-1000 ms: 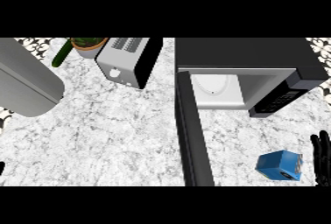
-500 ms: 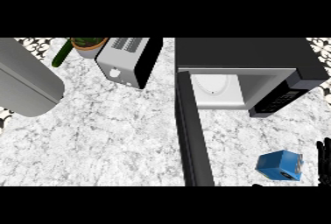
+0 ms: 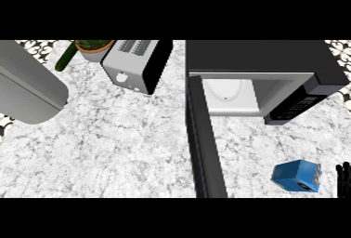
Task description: Pick up the milk, place it into the microwave and close the microwave
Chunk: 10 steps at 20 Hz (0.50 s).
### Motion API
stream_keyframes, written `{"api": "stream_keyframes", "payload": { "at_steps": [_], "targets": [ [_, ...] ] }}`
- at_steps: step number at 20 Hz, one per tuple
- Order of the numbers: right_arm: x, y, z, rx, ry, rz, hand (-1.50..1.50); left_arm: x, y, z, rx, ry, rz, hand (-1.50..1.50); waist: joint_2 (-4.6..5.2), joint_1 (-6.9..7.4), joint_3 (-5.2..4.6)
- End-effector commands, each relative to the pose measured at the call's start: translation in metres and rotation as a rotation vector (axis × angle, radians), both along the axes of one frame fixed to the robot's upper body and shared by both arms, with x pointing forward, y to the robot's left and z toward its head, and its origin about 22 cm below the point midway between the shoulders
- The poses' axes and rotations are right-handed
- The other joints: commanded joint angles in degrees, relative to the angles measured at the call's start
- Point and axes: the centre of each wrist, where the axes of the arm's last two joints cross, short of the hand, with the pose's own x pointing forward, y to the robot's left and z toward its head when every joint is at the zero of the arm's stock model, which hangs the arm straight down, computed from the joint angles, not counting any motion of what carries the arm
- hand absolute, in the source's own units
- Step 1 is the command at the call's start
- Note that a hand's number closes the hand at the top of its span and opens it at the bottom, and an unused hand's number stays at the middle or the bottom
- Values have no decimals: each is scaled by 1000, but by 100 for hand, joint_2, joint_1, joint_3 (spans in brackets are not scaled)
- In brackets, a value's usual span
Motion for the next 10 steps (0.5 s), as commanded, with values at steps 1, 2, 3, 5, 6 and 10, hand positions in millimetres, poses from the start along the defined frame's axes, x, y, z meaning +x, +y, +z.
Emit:
{"api": "stream_keyframes", "payload": {
  "at_steps": [1,2,3,5,6,10],
  "targets": [
    [-1,-22,-18,1,16,-12,-150,-9,2,10,-23,-67,-9,-150,2,18,-2],
    [9,-20,-19,26,0,16,-150,9,-5,11,-47,-67,-12,-150,16,-23,0],
    [7,-12,-40,23,30,27,-150,-7,-7,13,-42,-74,-1,-150,4,43,1],
    [6,-9,-50,14,6,29,-150,-6,3,21,-26,-50,-22,-150,9,10,0],
    [-6,-23,-56,18,24,17,-150,-9,-5,29,-29,-45,-27,-150,9,2,3],
    [16,-11,-61,7,31,26,-150,-16,4,20,-34,-49,-35,-150,3,46,-2]
  ]
}}
